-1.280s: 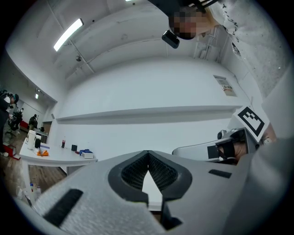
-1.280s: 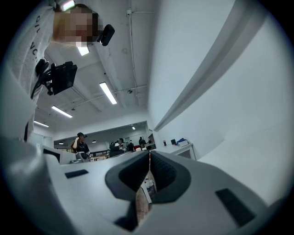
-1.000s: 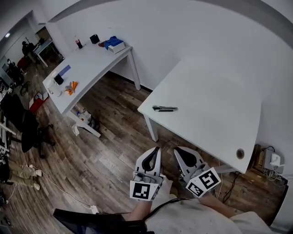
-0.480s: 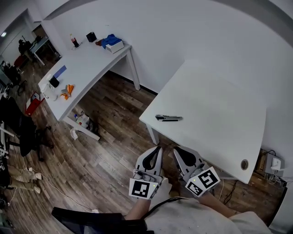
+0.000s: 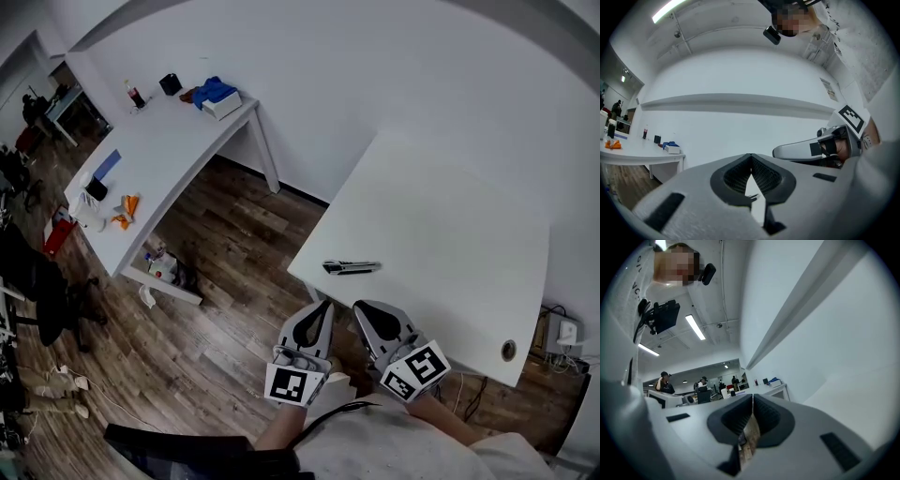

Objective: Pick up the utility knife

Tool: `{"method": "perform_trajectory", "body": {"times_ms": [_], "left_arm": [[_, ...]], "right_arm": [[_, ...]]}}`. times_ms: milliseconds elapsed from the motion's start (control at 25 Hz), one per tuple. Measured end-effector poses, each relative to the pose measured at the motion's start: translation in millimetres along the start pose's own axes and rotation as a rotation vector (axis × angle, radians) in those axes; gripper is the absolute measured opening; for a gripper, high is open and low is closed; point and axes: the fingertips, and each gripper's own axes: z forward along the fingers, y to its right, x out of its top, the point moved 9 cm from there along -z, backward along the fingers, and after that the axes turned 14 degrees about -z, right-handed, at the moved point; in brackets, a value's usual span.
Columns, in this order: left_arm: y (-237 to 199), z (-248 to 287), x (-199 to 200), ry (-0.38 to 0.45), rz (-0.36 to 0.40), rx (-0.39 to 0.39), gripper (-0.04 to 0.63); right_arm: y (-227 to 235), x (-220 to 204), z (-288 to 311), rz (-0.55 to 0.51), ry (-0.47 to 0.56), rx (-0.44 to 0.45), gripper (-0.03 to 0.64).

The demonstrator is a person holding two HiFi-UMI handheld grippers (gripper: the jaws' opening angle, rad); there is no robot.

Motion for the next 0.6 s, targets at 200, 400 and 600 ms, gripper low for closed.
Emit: {"method": "perform_trajectory", "body": {"times_ms": [200,400,600], "left_arm": [[-20.8,19.5,-8.7,-0.012,-0.011,-0.024,0.008],[-33.9,32.8,-23.1,-0.034,-0.002,-0.034,0.008],[-47.2,41.0,-34.2,-0.023,0.014,-0.018,0.008]], "right_arm": [[6.7,-10.4,19.6,0.018,-0.014,-0.01,0.009],[17.3,-23.5,32.0,0.007,-0.049,0.011,0.009],[33.1,-44.2,46.2,-0.053,-0.083,0.063,0.009]]}}
